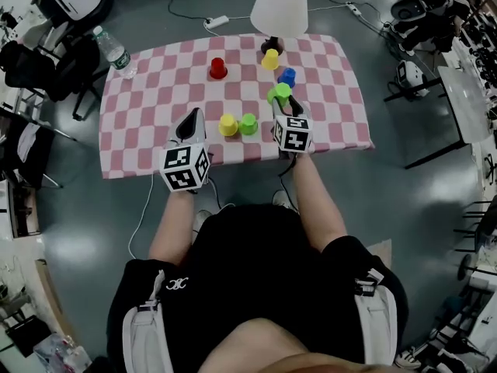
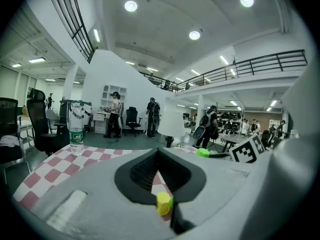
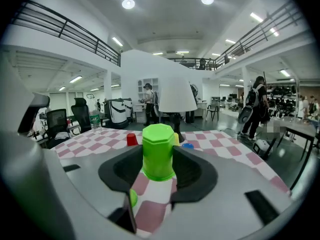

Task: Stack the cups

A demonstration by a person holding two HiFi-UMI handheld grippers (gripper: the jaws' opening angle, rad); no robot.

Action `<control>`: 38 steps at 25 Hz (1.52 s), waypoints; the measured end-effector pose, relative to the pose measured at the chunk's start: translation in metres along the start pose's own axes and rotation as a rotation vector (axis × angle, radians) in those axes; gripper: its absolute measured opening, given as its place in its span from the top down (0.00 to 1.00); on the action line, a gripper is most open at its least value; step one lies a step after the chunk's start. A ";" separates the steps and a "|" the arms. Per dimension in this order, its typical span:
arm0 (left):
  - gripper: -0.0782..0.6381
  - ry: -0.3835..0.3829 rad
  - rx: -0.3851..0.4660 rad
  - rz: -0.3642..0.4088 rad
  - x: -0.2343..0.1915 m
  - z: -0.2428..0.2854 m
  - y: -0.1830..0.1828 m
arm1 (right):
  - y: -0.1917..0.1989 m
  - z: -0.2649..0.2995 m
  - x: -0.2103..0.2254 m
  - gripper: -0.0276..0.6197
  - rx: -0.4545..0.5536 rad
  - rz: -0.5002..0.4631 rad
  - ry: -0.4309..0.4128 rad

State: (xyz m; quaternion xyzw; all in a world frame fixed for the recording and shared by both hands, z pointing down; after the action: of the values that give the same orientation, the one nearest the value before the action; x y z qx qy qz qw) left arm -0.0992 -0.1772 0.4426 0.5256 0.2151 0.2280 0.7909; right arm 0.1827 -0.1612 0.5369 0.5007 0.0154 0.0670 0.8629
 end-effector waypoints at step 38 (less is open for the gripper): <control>0.87 -0.068 -0.071 0.011 0.002 -0.009 0.025 | 0.124 0.040 -0.015 0.67 -0.206 -0.055 -0.077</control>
State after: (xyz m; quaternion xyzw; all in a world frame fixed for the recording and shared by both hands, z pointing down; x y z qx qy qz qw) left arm -0.1062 -0.1607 0.4625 0.5059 0.1771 0.2217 0.8146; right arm 0.1588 -0.1370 0.6638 0.4109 -0.0111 0.0250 0.9113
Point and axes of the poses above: the fingertips, and each gripper's own axes: z forward along the fingers, x to its right, y out of its underside, the point moved 7 cm from there along -z, backward along the fingers, and after that the axes turned 7 degrees about -x, right-handed, at the moved point
